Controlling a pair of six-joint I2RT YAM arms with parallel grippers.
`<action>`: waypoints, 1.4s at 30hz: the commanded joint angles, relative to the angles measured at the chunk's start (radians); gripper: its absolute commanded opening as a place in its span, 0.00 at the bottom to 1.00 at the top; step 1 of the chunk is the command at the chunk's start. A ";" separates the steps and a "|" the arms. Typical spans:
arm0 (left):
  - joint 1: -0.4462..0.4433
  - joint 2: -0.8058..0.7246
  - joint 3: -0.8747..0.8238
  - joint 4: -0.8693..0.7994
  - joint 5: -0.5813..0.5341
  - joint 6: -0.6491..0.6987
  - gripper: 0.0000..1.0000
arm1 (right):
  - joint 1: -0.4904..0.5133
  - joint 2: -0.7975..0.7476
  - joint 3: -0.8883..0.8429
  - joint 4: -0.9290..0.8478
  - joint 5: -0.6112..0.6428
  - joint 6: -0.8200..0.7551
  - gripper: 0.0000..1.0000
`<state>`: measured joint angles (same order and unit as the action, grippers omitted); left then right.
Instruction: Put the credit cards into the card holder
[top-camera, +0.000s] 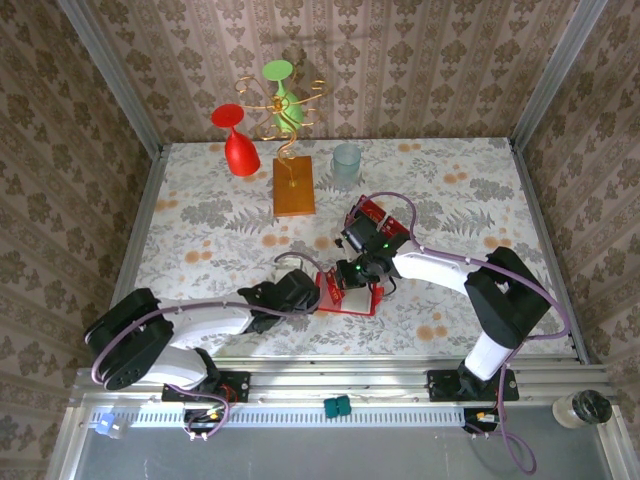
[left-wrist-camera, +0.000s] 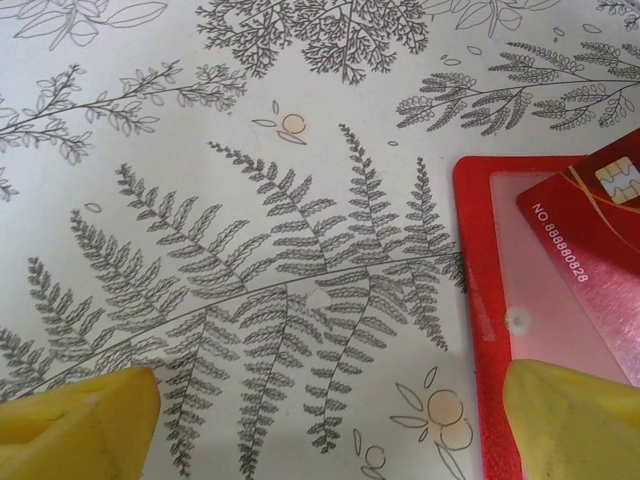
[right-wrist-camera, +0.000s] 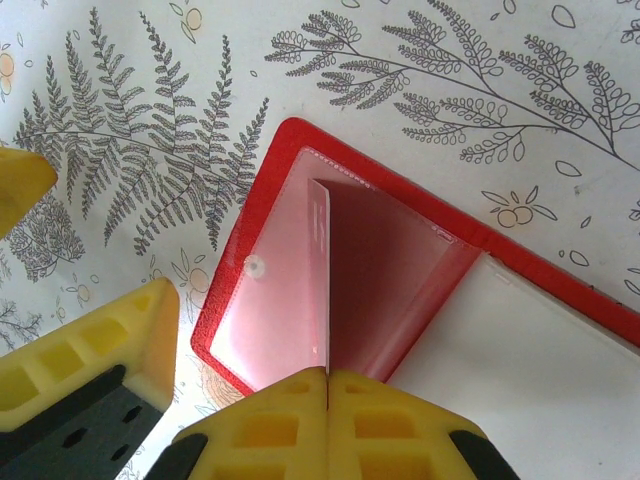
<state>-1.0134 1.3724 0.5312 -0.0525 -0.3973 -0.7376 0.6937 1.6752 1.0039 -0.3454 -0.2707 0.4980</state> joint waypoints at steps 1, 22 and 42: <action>0.004 0.037 0.040 0.009 0.009 0.039 0.90 | -0.005 0.003 -0.017 -0.003 -0.010 0.004 0.00; -0.005 0.141 0.021 0.065 0.017 0.014 0.90 | -0.079 -0.162 -0.113 0.056 -0.060 0.069 0.00; -0.043 0.139 0.003 0.010 -0.034 -0.053 0.90 | -0.032 -0.400 -0.562 0.696 0.161 0.445 0.00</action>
<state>-1.0431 1.4933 0.5606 0.0048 -0.4278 -0.7490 0.6498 1.2911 0.4496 0.2409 -0.1745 0.8959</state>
